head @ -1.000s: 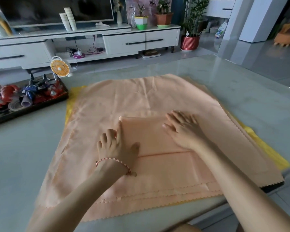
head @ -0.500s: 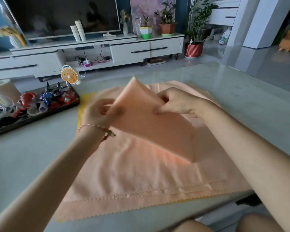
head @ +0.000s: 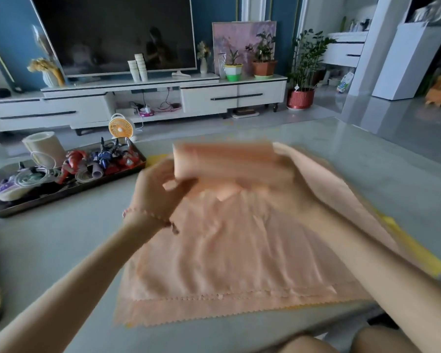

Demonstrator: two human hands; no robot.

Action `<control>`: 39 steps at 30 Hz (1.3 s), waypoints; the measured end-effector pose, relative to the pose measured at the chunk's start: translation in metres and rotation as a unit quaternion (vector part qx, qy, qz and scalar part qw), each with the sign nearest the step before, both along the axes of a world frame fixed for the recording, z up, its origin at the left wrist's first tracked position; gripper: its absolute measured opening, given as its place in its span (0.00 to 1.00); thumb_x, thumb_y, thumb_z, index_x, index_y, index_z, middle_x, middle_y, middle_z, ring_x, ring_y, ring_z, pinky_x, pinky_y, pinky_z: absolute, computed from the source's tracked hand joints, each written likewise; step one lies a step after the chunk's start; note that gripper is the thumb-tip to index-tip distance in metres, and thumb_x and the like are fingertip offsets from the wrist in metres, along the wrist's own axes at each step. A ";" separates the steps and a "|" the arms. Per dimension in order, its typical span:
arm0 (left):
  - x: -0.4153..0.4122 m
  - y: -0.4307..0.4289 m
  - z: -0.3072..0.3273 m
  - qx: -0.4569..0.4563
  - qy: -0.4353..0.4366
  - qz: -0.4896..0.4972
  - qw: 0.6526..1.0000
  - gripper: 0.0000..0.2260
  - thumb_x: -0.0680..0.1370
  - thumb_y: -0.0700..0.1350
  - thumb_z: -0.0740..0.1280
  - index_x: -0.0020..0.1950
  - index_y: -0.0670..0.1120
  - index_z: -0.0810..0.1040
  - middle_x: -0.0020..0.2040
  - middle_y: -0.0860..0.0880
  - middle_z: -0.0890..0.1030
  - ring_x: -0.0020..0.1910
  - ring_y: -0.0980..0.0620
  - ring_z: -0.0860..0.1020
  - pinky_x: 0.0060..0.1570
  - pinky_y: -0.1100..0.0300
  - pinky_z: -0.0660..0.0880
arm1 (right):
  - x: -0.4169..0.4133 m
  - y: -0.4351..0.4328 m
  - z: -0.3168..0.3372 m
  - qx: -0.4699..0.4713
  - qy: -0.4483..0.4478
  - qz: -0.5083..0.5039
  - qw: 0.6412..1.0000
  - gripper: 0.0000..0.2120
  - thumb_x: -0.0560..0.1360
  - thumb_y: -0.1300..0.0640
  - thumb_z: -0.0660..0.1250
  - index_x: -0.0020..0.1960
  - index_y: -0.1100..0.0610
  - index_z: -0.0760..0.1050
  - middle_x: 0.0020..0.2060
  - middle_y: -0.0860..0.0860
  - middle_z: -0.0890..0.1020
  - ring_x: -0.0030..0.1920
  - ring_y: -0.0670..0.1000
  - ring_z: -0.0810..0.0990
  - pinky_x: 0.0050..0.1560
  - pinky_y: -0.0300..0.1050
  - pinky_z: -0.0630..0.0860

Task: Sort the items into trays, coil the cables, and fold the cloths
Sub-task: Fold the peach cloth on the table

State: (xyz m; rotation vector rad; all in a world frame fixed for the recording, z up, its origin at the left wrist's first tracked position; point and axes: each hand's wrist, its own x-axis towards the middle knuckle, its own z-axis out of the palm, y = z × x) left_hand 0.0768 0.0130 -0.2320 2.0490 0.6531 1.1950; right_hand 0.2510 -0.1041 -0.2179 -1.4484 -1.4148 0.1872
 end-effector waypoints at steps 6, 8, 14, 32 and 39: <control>-0.053 -0.037 -0.080 0.262 0.279 -0.090 0.919 0.21 0.53 0.32 0.77 0.41 0.50 0.84 0.42 0.53 0.83 0.44 0.60 0.77 0.50 0.73 0.68 | -0.021 -0.049 -0.094 -0.245 -0.197 0.054 0.948 0.08 0.76 0.60 0.61 0.49 0.52 0.78 0.51 0.50 0.81 0.54 0.50 0.77 0.55 0.40 0.69; -0.061 -0.035 -0.089 0.269 0.299 -0.111 0.909 0.16 0.60 0.38 0.73 0.47 0.49 0.84 0.46 0.53 0.83 0.46 0.55 0.81 0.50 0.68 0.70 | -0.022 -0.054 -0.096 -0.195 -0.277 0.069 0.938 0.14 0.72 0.62 0.65 0.56 0.58 0.78 0.50 0.52 0.82 0.51 0.47 0.75 0.53 0.36 0.69; -0.065 -0.030 -0.098 0.098 0.265 -0.076 0.956 0.11 0.71 0.51 0.59 0.43 0.55 0.82 0.39 0.65 0.81 0.45 0.64 0.76 0.42 0.70 0.68 | -0.010 -0.032 -0.090 -0.274 -0.160 0.083 0.945 0.08 0.75 0.62 0.66 0.52 0.61 0.81 0.51 0.53 0.82 0.53 0.52 0.79 0.55 0.42 0.70; -0.011 -0.027 -0.099 -0.024 0.461 0.125 0.878 0.25 0.80 0.46 0.52 0.76 0.55 0.49 0.75 0.51 0.56 0.75 0.48 0.47 0.71 0.52 0.46 | -0.053 0.025 -0.107 -0.197 -0.317 -0.001 0.928 0.20 0.82 0.52 0.53 0.72 0.53 0.64 0.74 0.53 0.61 0.74 0.51 0.56 0.73 0.39 0.43; -0.012 -0.019 -0.100 -0.013 0.468 0.123 0.875 0.25 0.79 0.47 0.55 0.76 0.53 0.53 0.73 0.51 0.61 0.70 0.46 0.55 0.67 0.53 0.53 | -0.041 0.033 -0.128 -0.346 -0.239 -0.094 0.903 0.28 0.80 0.40 0.44 0.77 0.49 0.50 0.77 0.53 0.42 0.76 0.51 0.38 0.72 0.46 0.36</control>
